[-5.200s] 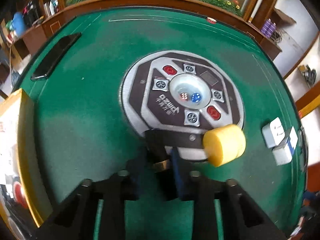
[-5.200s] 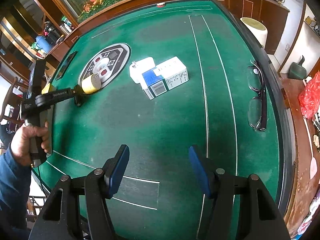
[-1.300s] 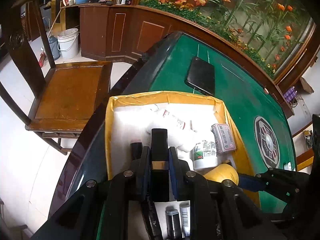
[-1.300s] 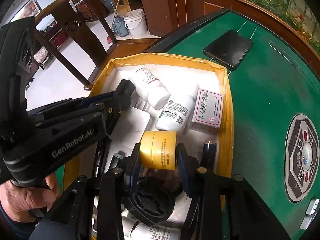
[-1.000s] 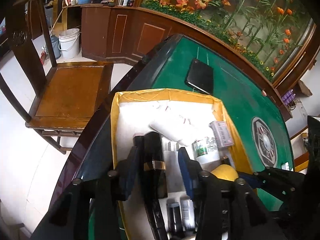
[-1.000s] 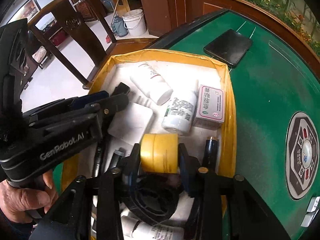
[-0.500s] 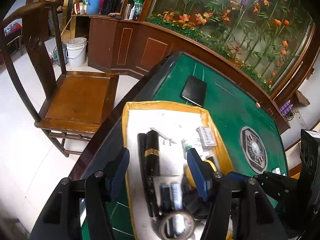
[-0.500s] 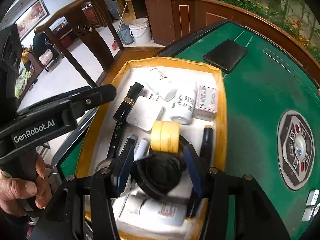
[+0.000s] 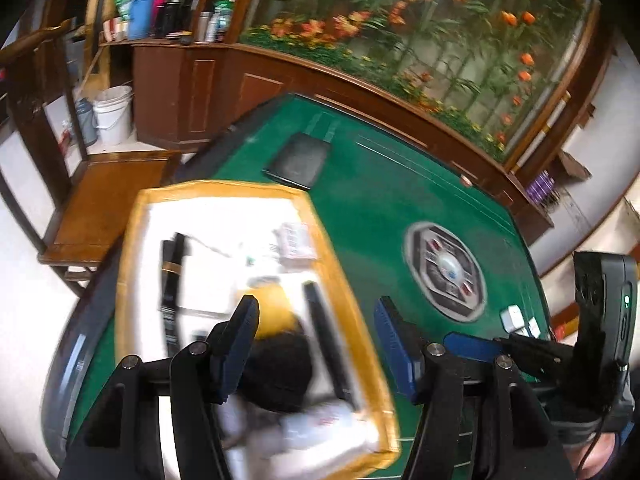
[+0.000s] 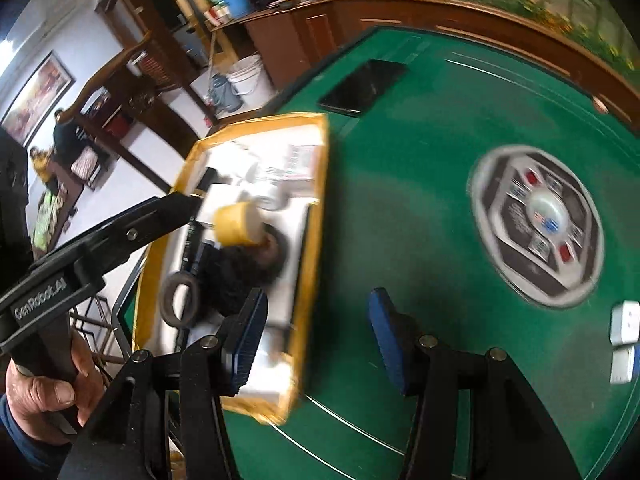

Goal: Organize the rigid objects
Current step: 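Move both tools back over the table toward the white boxes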

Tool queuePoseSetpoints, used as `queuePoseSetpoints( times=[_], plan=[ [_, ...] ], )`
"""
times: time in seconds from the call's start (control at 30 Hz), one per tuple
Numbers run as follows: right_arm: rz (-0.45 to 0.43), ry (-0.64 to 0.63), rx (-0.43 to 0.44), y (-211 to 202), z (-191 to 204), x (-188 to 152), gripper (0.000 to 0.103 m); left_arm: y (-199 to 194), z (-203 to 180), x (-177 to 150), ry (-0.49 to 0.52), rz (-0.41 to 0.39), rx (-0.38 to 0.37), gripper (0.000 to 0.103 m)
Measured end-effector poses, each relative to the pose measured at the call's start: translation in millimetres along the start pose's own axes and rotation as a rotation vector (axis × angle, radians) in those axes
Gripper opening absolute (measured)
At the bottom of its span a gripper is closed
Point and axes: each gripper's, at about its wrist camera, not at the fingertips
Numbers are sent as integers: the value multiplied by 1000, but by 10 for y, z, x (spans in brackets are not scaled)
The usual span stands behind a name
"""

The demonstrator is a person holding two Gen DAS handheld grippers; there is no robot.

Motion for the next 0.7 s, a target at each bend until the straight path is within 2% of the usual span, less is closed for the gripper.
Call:
queuePoseSetpoints(
  times=[0.2,0.43,0.7],
  plan=[
    [-12,94,-25,-304,-557,-287,52,116,-542,-139,82,46,-52,63],
    [-20,239,-78,-680,-1297,-803,52,347,-1151,-329,159,117,-114,63],
    [-46,410,-139,-1069,-2044,-1366,52,719,-2024,-563,316,217,-217,63]
  ],
)
Point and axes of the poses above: each gripper's, at about its wrist camera, not at the fingertips, and y roughly the way its jaws point, z to its left, x to its top, and after that the axes turned 3 degrees about -z, right-handed
